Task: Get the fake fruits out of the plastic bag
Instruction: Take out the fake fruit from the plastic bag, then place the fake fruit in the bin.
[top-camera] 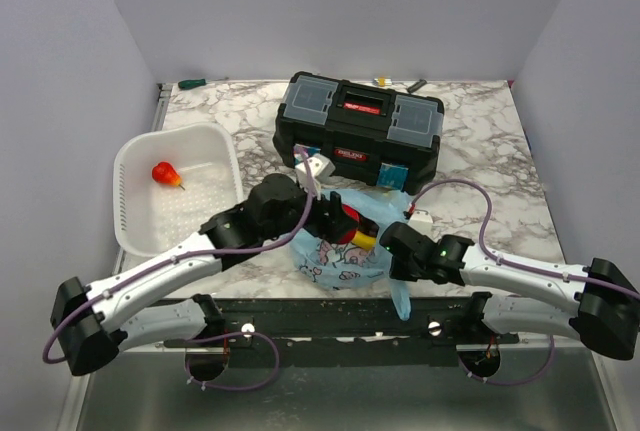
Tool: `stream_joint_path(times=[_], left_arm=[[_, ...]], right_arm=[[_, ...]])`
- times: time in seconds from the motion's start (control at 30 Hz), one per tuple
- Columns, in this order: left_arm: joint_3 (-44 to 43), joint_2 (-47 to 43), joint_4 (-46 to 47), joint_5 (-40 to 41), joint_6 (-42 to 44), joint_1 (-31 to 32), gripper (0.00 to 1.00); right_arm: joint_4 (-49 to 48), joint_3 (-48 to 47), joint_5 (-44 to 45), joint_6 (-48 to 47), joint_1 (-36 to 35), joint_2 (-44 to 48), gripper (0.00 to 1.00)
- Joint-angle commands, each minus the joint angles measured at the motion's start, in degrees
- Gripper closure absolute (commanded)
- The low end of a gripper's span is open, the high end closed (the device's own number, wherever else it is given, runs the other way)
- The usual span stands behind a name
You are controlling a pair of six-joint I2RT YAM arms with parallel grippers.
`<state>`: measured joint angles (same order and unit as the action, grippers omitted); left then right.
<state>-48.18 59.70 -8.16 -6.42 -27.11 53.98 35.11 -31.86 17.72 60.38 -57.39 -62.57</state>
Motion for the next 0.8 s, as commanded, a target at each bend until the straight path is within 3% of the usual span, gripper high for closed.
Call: stream_joint_path(times=[0.0,0.1,0.17,0.27,0.37,0.47,0.6,0.77], left_arm=[[-0.04,-11.21,-1.15,-7.70,0.36,-2.82,0.61],[-1.56,-18.35,-5.95,-2.47,2.20,-4.76,0.61],[-4.03,-21.45,-12.00,5.59,4.61,-5.66,0.61],[-7.43,-24.06,-20.43,21.20,8.43,-7.06,0.61],[-8.52,-25.66,-28.64,41.93,8.69,-8.03,0.61],[-6.75,-27.35,-33.59,57.95,8.88,-9.40,0.67],[-2.99,-29.65,-31.32,59.24,12.99,-12.45,0.68],[-0.64,-24.17,-30.42,57.31,15.41,-18.41,0.68]], right_arm=[[0.04,0.40,1.12,-0.28,-0.38,0.65,0.99],[-0.09,0.87,1.40,-0.50,-0.38,1.76,0.99],[0.65,0.49,1.77,-0.21,-0.41,2.00,0.99],[0.97,0.08,2.02,-0.19,-0.38,2.35,0.99],[0.78,0.33,1.71,0.04,-0.41,2.71,0.99],[0.05,0.98,1.18,-0.27,-0.36,2.98,0.99],[1.00,0.36,1.22,-0.08,-0.36,3.15,0.99],[1.56,-0.30,1.87,-0.24,-0.42,4.00,0.99]])
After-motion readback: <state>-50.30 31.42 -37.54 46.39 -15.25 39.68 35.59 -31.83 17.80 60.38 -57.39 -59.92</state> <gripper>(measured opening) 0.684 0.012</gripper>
